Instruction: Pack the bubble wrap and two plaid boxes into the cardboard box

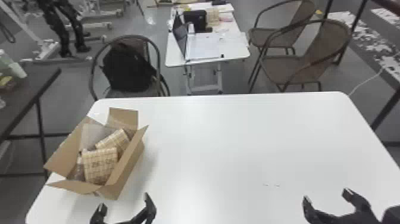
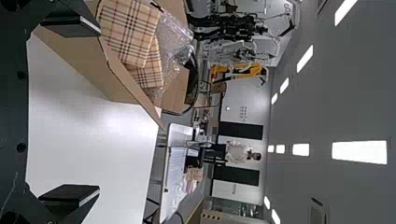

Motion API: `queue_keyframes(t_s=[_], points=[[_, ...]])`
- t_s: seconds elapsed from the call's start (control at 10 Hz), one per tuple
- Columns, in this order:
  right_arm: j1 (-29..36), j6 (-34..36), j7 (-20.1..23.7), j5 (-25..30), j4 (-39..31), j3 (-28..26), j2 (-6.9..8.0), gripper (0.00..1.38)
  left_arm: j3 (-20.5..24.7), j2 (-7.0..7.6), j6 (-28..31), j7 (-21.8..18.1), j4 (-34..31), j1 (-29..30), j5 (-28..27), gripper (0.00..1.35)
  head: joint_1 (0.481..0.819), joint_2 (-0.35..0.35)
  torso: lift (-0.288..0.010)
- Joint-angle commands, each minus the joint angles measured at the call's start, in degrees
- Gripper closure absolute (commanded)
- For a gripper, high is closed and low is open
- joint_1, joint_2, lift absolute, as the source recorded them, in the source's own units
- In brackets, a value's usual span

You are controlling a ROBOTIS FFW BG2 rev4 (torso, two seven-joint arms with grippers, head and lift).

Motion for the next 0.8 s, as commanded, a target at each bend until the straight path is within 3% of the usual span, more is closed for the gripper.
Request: queue_keyframes(t_s=[0.0,0.7], points=[[0.0,0.0,0.0,0.0,0.0,0.0,0.0,0.18,0.1,-0.18,0.0,0.0,0.0,0.0,-0.2,0.12,0.695,0.131,-0.037],[-0.3,0.0,0.0,0.2,0.1,0.0,0.0,0.18,0.2,-0.27,-0.2,0.0,0.0,-0.2,-0.8,0.12,0.695,0.131,-0.037]])
